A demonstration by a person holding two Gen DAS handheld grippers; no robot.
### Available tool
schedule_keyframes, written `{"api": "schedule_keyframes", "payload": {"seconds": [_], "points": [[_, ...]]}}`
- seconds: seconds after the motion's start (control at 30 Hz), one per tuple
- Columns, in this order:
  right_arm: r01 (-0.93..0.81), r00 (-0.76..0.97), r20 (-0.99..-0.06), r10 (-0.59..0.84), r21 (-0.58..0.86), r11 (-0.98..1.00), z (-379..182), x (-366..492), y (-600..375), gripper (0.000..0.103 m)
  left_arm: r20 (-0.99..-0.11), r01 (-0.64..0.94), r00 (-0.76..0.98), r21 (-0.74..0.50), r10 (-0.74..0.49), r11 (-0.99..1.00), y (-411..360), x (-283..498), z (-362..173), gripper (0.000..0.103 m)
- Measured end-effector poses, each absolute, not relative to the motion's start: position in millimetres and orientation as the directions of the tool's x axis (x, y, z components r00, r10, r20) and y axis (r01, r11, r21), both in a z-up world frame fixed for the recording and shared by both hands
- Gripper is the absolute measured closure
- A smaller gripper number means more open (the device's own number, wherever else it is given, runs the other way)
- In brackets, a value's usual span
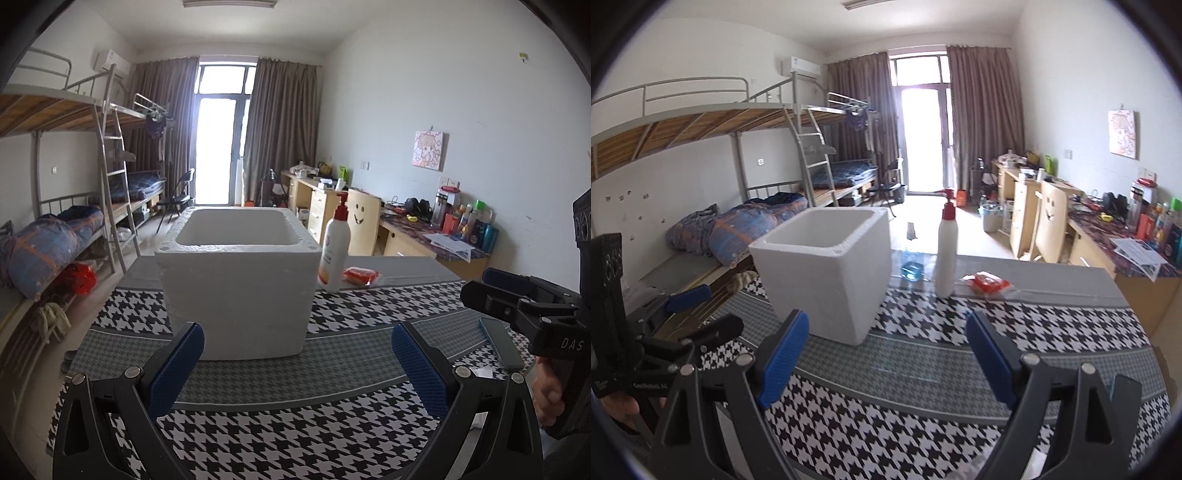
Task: Organize soft objects
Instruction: 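Move both tools away from the box toward the white tissues and plastic bag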
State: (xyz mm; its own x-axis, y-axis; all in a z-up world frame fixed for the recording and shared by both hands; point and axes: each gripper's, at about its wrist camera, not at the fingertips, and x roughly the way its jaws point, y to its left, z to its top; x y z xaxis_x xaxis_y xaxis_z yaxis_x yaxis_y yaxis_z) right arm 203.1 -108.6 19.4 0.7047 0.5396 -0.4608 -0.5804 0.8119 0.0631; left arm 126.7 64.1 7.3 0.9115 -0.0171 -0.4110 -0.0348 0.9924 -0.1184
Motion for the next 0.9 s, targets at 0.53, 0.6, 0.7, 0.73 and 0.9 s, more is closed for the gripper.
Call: {"api": "schedule_keyframes", "payload": {"seconds": [0.53, 0.6, 0.7, 0.73, 0.9], "points": [[-0.541, 0.717, -0.467, 0.518, 0.095, 0.835, 7.7, 183.7, -141.2, 0.013, -0.429, 0.078, 0.895, -0.127, -0.125, 0.989, 30.8, 130.4, 5.5, 0.001], [-0.527, 0.726, -0.470, 0.502, 0.087, 0.845, 5.9, 181.0, -144.2, 0.013, -0.432, 0.094, 0.891, -0.125, -0.140, 0.988, 27.5, 131.2, 5.1, 0.001], [-0.512, 0.731, -0.474, 0.490, 0.093, 0.854, 2.7, 178.9, -151.8, 0.013, -0.433, 0.110, 0.888, -0.126, -0.154, 0.986, 23.5, 132.1, 4.4, 0.001], [-0.506, 0.734, -0.476, 0.484, 0.093, 0.858, 1.7, 178.8, -153.7, 0.012, -0.433, 0.117, 0.887, -0.126, -0.161, 0.985, 21.5, 132.5, 4.0, 0.001], [-0.471, 0.750, -0.483, 0.452, 0.089, 0.877, -1.5, 175.4, -163.3, 0.012, -0.427, 0.152, 0.884, -0.124, -0.191, 0.981, 13.8, 131.4, 0.9, 0.001]]}}
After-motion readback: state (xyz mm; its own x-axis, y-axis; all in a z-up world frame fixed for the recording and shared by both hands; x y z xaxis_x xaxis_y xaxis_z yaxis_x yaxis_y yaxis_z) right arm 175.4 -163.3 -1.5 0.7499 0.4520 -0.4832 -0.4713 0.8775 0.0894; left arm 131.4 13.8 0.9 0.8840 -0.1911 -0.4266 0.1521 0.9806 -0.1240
